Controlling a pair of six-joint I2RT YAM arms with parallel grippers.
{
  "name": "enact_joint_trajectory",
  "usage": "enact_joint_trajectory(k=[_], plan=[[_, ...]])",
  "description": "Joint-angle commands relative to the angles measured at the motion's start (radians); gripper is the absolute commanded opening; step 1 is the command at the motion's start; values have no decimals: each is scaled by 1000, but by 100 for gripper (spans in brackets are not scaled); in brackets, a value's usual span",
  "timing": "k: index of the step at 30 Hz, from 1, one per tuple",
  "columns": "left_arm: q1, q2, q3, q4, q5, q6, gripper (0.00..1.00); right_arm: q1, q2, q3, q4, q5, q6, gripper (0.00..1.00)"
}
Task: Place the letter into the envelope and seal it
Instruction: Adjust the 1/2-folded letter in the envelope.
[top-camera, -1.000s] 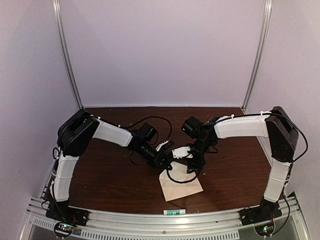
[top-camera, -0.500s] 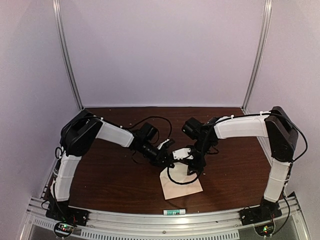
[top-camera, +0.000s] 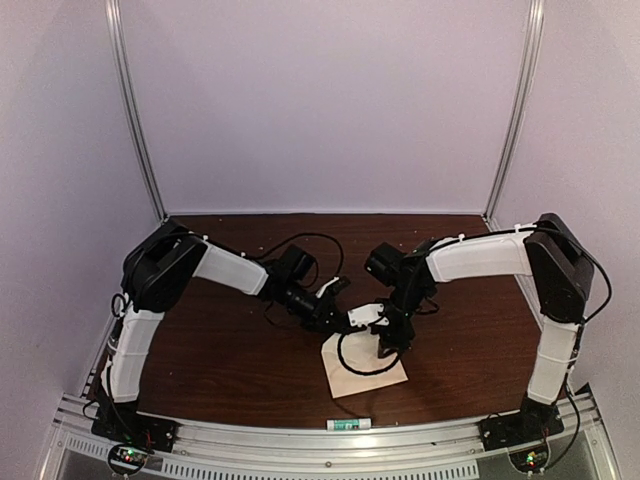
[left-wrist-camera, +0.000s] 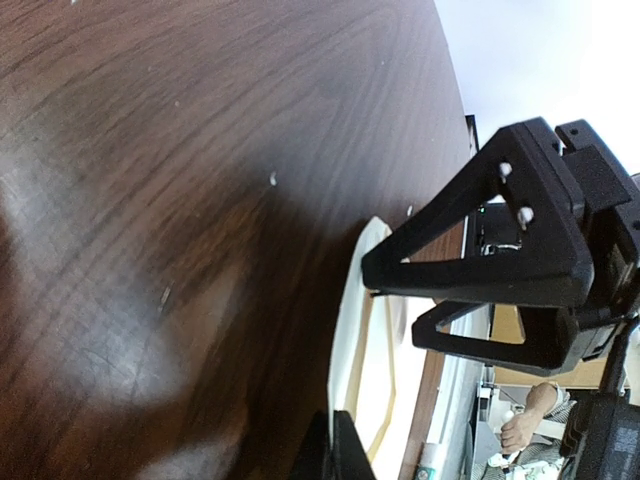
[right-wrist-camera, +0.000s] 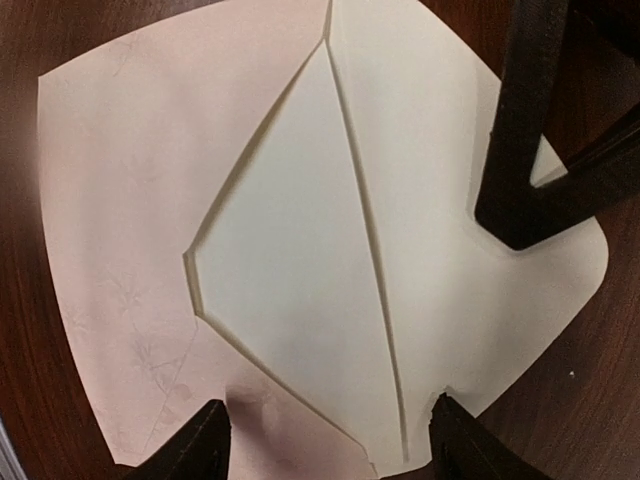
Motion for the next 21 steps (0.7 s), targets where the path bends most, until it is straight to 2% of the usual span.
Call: enact_joint_trajectory(k=[1, 21], plan=[[1, 33, -13, 30, -16, 1, 0, 3, 26, 5, -61, -32, -6, 69], [8, 19, -32, 29, -63, -14, 0, 56, 24, -20, -158, -82, 7, 66]])
